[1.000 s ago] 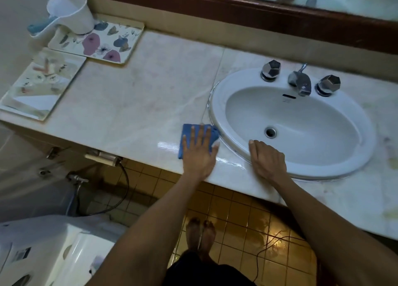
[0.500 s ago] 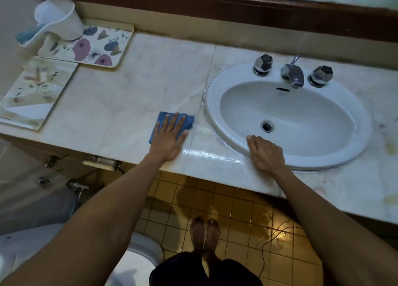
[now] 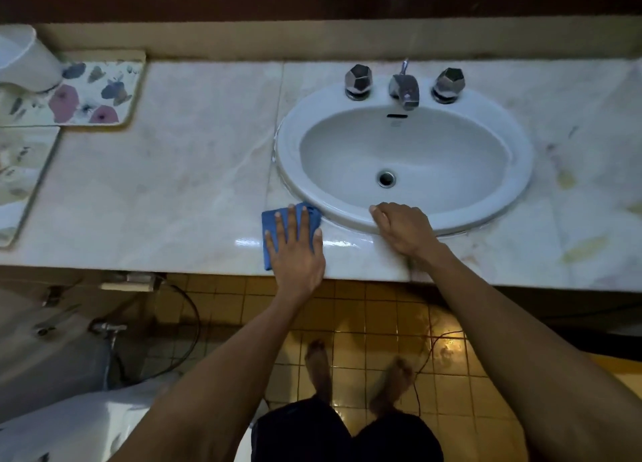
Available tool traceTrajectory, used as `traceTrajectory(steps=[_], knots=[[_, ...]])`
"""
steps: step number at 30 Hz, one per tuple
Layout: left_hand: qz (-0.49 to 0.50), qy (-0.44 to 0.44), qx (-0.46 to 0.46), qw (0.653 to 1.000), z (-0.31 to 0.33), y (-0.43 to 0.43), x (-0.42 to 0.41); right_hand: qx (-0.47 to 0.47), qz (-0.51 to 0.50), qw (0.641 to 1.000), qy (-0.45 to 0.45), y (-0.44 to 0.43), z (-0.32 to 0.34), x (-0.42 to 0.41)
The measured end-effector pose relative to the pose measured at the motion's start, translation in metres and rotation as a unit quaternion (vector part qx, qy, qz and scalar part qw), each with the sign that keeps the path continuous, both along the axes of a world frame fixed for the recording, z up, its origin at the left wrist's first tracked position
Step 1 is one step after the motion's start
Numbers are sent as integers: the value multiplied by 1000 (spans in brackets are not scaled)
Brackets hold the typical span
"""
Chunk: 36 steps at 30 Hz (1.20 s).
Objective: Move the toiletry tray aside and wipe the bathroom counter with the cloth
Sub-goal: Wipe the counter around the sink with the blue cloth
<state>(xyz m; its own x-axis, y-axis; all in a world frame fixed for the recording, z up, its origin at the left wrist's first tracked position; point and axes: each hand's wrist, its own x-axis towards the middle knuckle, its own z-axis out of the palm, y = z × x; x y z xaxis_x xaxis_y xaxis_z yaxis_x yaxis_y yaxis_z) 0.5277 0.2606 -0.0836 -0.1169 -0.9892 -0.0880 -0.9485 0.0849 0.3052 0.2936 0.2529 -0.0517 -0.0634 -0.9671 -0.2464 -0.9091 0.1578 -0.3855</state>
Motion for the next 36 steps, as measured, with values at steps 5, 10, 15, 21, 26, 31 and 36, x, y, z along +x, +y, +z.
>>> traceTrajectory(steps=[5,10,15,21,26,31,36], knots=[[10,-13,9,1000,-3,27,-36,-57,14,998,15,29,5,-46],[38,2,3,999,-4,69,-95,-92,81,992,0,66,8,-102],[22,19,12,1000,-4,121,-181,-62,83,992,-70,104,18,-159],[-42,38,26,998,8,155,-295,-57,1,995,-87,173,27,-265],[-70,38,42,996,12,150,-350,-108,-138,981,-86,225,27,-351],[-103,72,55,991,14,134,-392,-92,-245,962,-74,258,14,-405],[-218,106,100,965,17,135,-476,-60,-311,947,-54,268,7,-425]])
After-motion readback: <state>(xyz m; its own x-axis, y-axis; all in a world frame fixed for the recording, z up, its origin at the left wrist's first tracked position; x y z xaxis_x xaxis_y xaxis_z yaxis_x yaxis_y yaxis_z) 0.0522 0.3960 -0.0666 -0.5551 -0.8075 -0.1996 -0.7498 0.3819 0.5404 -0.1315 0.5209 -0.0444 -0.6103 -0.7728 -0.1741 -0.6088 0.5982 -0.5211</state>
